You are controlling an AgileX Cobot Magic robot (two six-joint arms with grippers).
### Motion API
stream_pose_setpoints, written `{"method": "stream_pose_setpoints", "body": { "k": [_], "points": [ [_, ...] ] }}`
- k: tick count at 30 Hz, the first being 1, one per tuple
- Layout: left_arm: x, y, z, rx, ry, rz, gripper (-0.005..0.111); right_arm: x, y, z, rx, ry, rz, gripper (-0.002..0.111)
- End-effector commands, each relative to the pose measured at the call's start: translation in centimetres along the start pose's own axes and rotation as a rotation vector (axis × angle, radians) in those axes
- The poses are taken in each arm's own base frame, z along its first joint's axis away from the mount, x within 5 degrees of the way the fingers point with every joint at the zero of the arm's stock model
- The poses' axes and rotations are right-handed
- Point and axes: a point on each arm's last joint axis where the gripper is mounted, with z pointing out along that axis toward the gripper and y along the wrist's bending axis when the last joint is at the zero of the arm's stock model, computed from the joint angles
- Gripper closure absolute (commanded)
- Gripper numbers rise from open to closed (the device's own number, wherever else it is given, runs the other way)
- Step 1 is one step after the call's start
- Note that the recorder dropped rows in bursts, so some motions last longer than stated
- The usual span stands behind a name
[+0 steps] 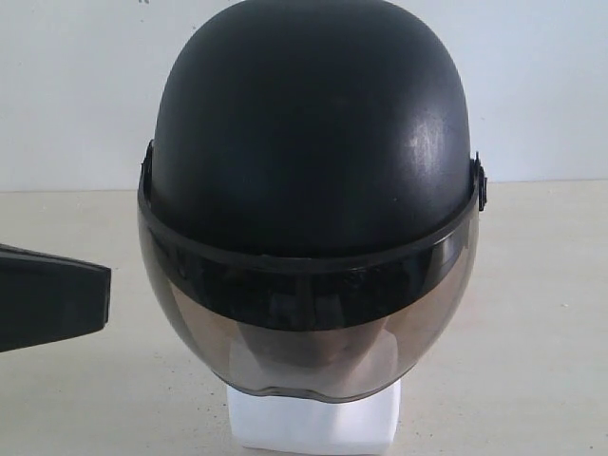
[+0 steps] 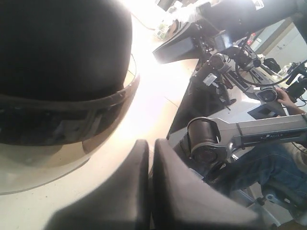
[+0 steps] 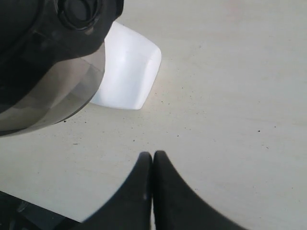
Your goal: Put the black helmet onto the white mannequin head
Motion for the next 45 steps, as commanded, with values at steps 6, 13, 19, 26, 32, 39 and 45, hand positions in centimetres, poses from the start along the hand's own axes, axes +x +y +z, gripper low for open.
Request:
{"method": "stream_pose_setpoints", "body": {
  "k": [6, 13, 19, 26, 32, 39, 45],
  "points": [
    [0.1, -0.2, 0.0, 0.011, -0.005, -0.003, 0.102, 0.0, 0.0, -0.2, 0.001, -0.010, -0.002, 0.108],
    [0.3, -2.0, -0.7, 0.009, -0.037, 0.235, 0.102, 0.0, 0.0, -0.2, 0.001, -0.012, -0.007, 0.108],
    [-0.3, -4.0, -2.7, -0.219, -0.232, 0.398, 0.102, 0.0, 0.0, -0.2, 0.001, -0.012, -0.007, 0.108],
    [-1.0, -5.8, -6.3, -0.555, -0.555, 0.503, 0.102, 0.0, 0.0, -0.2, 0.001, -0.012, -0.007, 0.108],
    [1.1, -5.7, -7.9, -0.704, -0.689, 0.515, 0.102, 0.0, 0.0, -0.2, 0.001, -0.012, -0.005, 0.108],
    [5.5, -3.3, -9.4, -0.810, -0.928, 0.256, 0.102, 0.0, 0.0, -0.2, 0.001, -0.012, -0.008, 0.108],
    [7.3, -2.4, -11.0, -0.617, -1.287, -0.318, 0.102, 0.0, 0.0, -0.2, 0.001, -0.012, -0.004, 0.108]
  ]
}}
